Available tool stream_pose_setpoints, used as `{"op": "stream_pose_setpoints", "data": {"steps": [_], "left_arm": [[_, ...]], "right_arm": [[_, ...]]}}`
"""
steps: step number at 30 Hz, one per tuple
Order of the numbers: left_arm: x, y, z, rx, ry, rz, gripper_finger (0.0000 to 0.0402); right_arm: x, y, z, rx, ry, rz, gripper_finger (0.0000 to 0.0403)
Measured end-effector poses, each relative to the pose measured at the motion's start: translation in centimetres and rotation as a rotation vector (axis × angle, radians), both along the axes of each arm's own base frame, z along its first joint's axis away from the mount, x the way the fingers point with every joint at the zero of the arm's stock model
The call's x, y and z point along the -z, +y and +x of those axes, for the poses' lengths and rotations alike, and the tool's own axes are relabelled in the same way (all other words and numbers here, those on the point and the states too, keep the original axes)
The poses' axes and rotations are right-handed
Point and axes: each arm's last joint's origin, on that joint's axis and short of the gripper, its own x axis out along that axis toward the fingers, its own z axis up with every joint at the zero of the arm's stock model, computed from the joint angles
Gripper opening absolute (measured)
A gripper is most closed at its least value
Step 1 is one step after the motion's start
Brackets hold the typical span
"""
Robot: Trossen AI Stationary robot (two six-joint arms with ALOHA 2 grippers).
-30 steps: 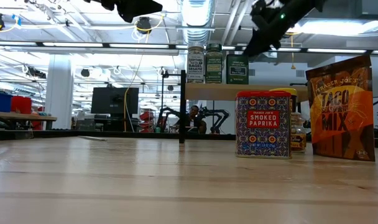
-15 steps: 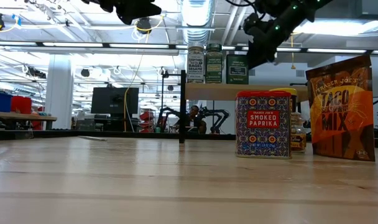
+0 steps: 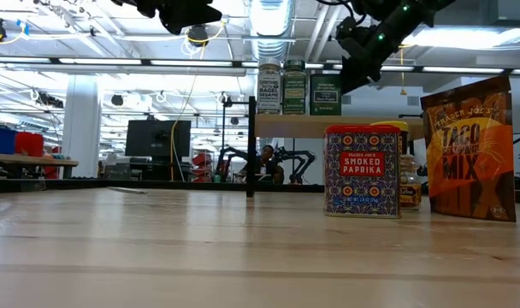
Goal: Shelf spices
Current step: Put the green seasoning can on the shelf
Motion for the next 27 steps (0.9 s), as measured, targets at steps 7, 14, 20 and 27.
{"op": "stream_pose_setpoints", "data": {"steps": [7,14,20,27], "left_arm": [[0.2,0.0,0.0,-0.001,0.016,-0.004,0.0219],[0.2,0.0,0.0,-0.002,0.016,-0.006,0.0219],[0.2,0.0,0.0,-0.002,0.020,-0.004,0.0219],[0.2,0.0,0.0,0.002,0.020,-0.008,0.0219]], "right_arm": [[-1.0,1.3,-0.1,0.035,-0.014,-0.074,0.0102],[-3.2,4.7,-0.2,-0.057,-0.124,-0.123,0.0079],[-3.3,7.5,0.3,-0.126,-0.130,-0.119,0.0056],[-1.7,9.3,1.4,-0.194,-0.031,-0.062,0.0008]]}}
